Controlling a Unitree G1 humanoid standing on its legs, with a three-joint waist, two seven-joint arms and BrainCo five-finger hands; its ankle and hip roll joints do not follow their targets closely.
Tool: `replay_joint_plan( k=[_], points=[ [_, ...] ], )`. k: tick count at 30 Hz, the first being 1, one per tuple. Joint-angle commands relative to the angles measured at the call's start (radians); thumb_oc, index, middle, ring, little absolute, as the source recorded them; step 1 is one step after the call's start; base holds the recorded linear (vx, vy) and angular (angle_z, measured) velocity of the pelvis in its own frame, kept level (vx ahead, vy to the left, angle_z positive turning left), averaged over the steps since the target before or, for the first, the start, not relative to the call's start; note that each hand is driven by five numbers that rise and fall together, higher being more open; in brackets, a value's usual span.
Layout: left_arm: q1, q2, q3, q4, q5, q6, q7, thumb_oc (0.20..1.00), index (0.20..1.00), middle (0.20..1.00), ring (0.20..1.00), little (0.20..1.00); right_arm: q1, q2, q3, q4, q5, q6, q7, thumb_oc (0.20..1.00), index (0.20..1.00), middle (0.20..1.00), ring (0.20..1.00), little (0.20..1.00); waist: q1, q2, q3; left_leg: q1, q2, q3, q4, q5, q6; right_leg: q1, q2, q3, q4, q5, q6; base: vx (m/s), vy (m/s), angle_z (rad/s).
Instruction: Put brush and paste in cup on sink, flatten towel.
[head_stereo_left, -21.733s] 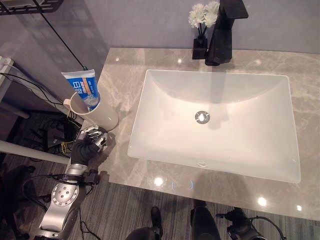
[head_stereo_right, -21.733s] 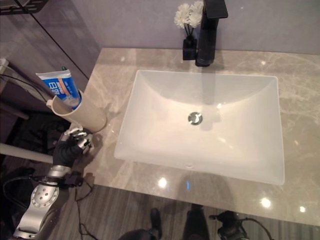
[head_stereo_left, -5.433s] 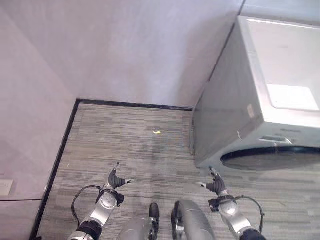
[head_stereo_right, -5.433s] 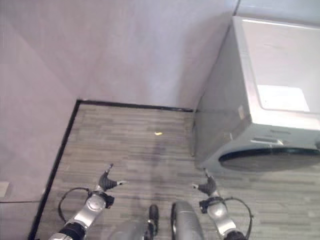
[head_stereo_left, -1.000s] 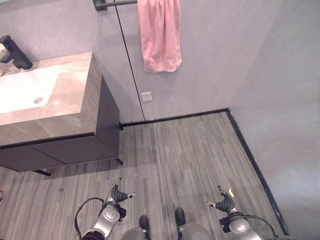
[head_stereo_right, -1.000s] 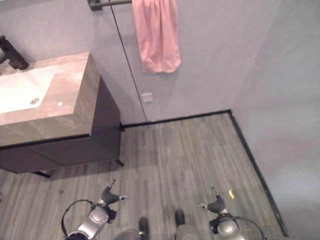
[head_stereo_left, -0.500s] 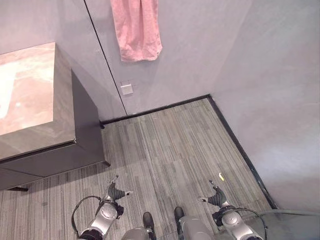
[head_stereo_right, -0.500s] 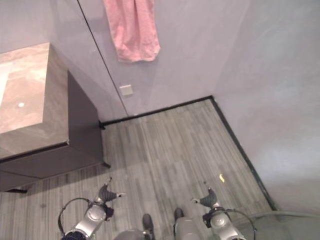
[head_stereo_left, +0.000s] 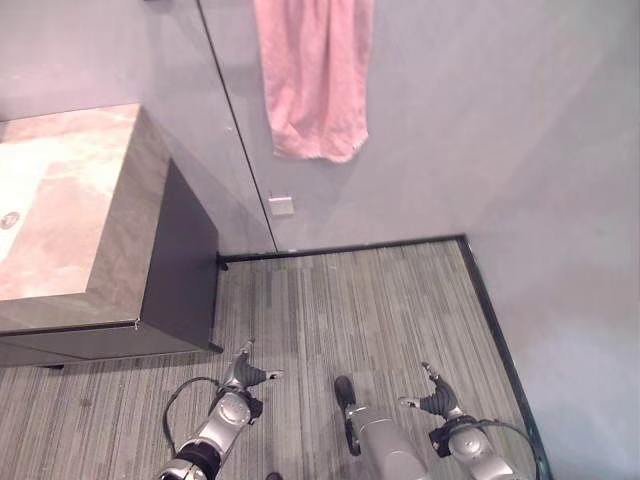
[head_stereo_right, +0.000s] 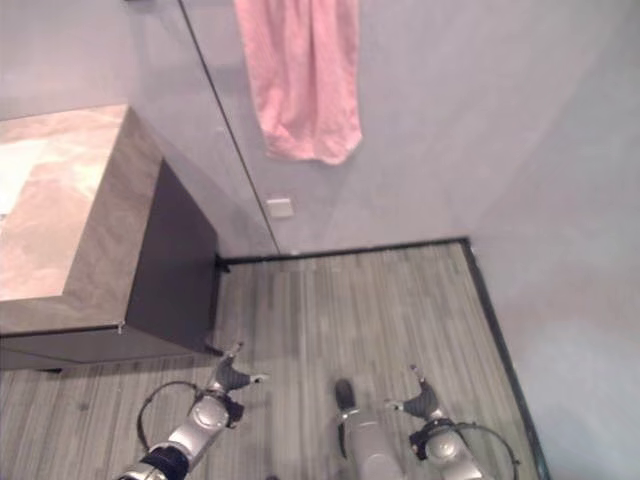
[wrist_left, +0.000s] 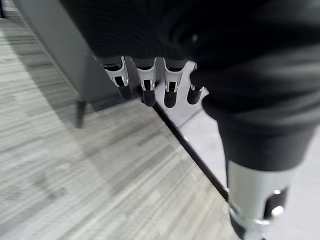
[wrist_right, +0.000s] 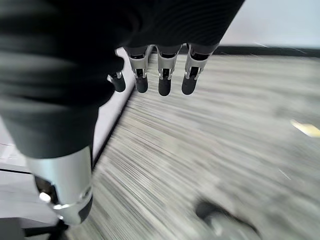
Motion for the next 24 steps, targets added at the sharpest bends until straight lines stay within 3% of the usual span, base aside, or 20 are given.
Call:
replay_joint_plan(
  k=[1,2,5,6,7,9,11,16,18,19,20,24],
  points=[
    [0.005,0.017,0.048,-0.019,0.021,-0.022,0.015,1.000,1.000,1.000,1.000,1.000,0.064,0.007,0.005,-0.034,-0.026,-0.037,-0.015,1.000,1.000,1.000,1.000,1.000,-0.070,-0.006,-0.051,-0.027,-0.100,0.020,0.027,-0.088,0.007,-0.002,-0.067,0.081,-0.172,0.134,0.123,0.36,-0.411,0.99],
    [0.002,0.011,0.041,-0.030,0.008,-0.023,0.015,1.000,1.000,1.000,1.000,1.000,0.060,-0.010,0.011,-0.033,-0.035,-0.038,-0.021,1.000,1.000,1.000,1.000,1.000,-0.070,-0.001,-0.050,-0.054,-0.082,0.031,0.089,-0.056,-0.020,0.017,-0.054,0.064,-0.181,0.113,0.105,0.24,-0.321,0.59],
    [-0.011,0.001,0.031,-0.033,-0.003,-0.024,0.014,1.000,1.000,1.000,1.000,1.000,0.063,-0.032,0.009,-0.041,-0.037,-0.040,-0.028,1.000,1.000,1.000,1.000,1.000,-0.065,-0.013,-0.035,-0.123,-0.082,0.058,0.251,0.025,-0.052,0.076,-0.043,0.052,-0.195,0.087,0.075,0.19,-0.238,0.06],
    [-0.014,-0.002,0.021,-0.037,-0.001,-0.026,0.008,1.000,1.000,1.000,1.000,1.000,0.068,-0.035,-0.004,-0.026,-0.033,-0.038,-0.040,1.000,1.000,1.000,1.000,1.000,-0.057,-0.023,-0.021,-0.168,-0.076,0.086,0.321,0.069,-0.057,0.118,-0.043,0.049,-0.199,0.064,0.057,0.29,-0.239,0.10],
    [-0.013,-0.007,0.014,-0.042,-0.001,-0.028,0.007,1.000,1.000,1.000,1.000,1.000,0.066,-0.036,-0.006,-0.007,-0.034,-0.036,-0.047,1.000,1.000,1.000,1.000,1.000,-0.047,-0.034,-0.014,-0.214,-0.087,0.107,0.327,0.063,-0.039,0.140,-0.047,0.063,-0.200,0.053,0.052,0.33,-0.187,0.01],
    [-0.005,-0.008,0.015,-0.040,0.003,-0.030,0.010,1.000,1.000,1.000,1.000,1.000,0.056,-0.033,0.007,0.016,-0.054,-0.032,-0.054,1.000,1.000,1.000,1.000,1.000,-0.022,-0.056,-0.015,-0.300,-0.100,0.135,0.295,0.001,-0.004,0.169,-0.058,0.098,-0.197,0.031,0.061,0.29,-0.039,-0.39],
    [0.007,-0.009,0.020,-0.038,0.002,-0.031,0.015,1.000,1.000,1.000,1.000,1.000,0.047,-0.030,0.023,0.037,-0.074,-0.031,-0.058,1.000,1.000,1.000,1.000,1.000,-0.002,-0.060,-0.020,-0.348,-0.101,0.132,0.222,-0.006,0.010,0.196,-0.060,0.121,-0.197,0.013,0.067,0.25,0.039,-0.59],
    [0.028,0.004,0.035,-0.029,0.006,-0.027,0.025,1.000,1.000,1.000,1.000,1.000,0.027,-0.017,0.056,0.048,-0.103,-0.036,-0.070,1.000,1.000,1.000,1.000,1.000,0.043,-0.032,-0.010,-0.386,-0.044,0.122,0.040,0.146,-0.004,0.251,0.003,0.179,-0.140,-0.059,0.048,0.25,0.067,-0.78],
    [0.039,0.011,0.031,-0.024,0.014,-0.024,0.025,1.000,1.000,1.000,1.000,1.000,0.027,-0.002,0.064,0.068,-0.118,-0.032,-0.074,1.000,1.000,1.000,1.000,1.000,0.044,-0.031,-0.020,-0.369,-0.039,0.114,0.068,0.119,0.003,0.271,0.013,0.211,-0.102,-0.093,0.045,0.32,0.253,-1.04],
    [0.023,0.011,0.018,-0.016,0.019,-0.027,0.023,1.000,1.000,1.000,1.000,1.000,0.032,0.011,0.057,0.096,-0.117,-0.025,-0.083,1.000,1.000,1.000,1.000,1.000,0.030,-0.031,-0.031,-0.370,-0.057,0.148,0.112,0.087,0.020,0.283,-0.013,0.227,-0.073,-0.116,0.054,0.34,0.436,-0.84],
    [0.020,0.016,0.013,-0.027,0.022,-0.030,0.022,1.000,1.000,1.000,1.000,1.000,0.033,0.019,0.047,0.108,-0.113,-0.021,-0.086,1.000,1.000,1.000,1.000,1.000,0.026,-0.029,-0.042,-0.370,-0.076,0.170,0.142,0.053,0.032,0.291,-0.040,0.243,-0.079,-0.117,0.069,0.28,0.389,-0.56],
    [0.017,0.018,0.005,-0.041,0.023,-0.032,0.018,1.000,1.000,1.000,1.000,1.000,0.024,0.023,0.055,0.119,-0.127,-0.015,-0.079,1.000,1.000,1.000,1.000,1.000,0.029,-0.026,-0.049,-0.373,-0.090,0.187,0.171,0.022,0.045,0.297,-0.066,0.257,-0.087,-0.114,0.084,0.09,0.198,-0.13]
  ],
)
